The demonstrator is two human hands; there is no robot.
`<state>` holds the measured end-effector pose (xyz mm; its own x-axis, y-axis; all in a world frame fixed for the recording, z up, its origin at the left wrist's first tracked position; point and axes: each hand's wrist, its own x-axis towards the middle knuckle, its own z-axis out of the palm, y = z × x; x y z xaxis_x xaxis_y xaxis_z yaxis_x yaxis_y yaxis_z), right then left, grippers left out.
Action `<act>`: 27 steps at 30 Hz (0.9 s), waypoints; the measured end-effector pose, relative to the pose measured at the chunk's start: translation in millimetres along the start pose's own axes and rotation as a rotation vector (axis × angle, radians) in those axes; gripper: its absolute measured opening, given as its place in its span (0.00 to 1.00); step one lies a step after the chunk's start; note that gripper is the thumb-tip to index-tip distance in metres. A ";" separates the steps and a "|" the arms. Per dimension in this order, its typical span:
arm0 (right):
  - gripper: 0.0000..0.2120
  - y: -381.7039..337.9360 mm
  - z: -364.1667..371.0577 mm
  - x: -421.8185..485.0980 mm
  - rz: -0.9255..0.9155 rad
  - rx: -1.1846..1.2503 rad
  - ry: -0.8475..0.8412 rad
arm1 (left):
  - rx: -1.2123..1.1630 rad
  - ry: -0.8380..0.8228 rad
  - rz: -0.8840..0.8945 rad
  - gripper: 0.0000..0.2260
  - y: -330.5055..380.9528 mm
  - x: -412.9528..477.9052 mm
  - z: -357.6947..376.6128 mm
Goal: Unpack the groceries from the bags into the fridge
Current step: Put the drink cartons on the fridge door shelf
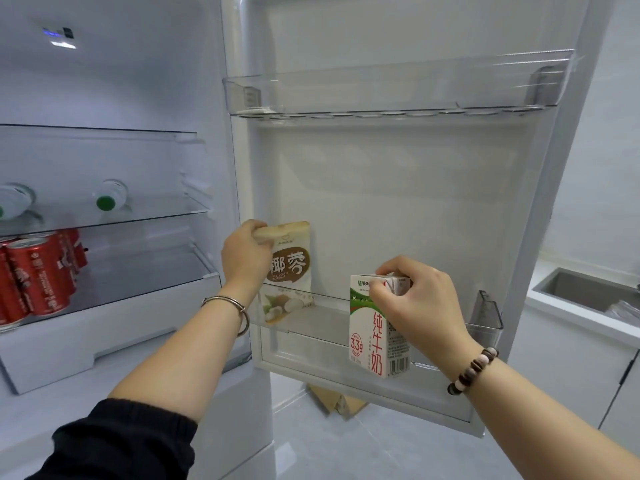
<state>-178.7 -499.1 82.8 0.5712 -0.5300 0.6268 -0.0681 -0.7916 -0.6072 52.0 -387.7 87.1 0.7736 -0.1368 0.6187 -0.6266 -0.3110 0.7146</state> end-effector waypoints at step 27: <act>0.03 -7.2 13.3 16.9 0.011 0.200 -0.001 | 0.171 -0.289 0.441 0.11 -5.4 -14.2 -3.4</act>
<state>-157.7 -498.3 91.3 0.5720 -0.5376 0.6195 0.0894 -0.7099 -0.6986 44.0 -380.9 75.5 0.4509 -0.5339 0.7153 -0.8914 -0.3105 0.3302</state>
